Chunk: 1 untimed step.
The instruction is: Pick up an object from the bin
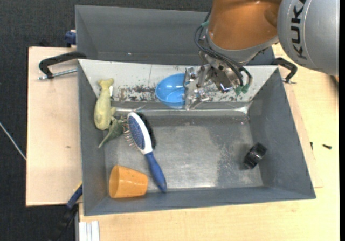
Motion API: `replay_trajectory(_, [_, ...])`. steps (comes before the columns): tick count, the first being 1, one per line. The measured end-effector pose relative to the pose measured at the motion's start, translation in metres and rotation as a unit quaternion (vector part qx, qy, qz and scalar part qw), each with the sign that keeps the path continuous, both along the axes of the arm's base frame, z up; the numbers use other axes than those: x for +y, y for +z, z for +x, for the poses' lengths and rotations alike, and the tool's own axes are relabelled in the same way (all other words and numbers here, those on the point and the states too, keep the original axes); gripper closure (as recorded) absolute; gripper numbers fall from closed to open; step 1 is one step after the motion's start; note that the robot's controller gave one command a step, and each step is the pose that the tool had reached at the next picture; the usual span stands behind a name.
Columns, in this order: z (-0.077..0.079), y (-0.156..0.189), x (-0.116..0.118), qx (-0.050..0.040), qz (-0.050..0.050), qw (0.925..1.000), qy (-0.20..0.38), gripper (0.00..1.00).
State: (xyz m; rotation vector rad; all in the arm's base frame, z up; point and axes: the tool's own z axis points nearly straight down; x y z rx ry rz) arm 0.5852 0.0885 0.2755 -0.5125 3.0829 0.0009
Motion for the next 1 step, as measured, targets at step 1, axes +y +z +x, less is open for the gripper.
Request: replay_trajectory(1, [0.0023, -0.0307, 0.0666, 0.0071, 0.000, 0.9992, 0.040, 1.00])
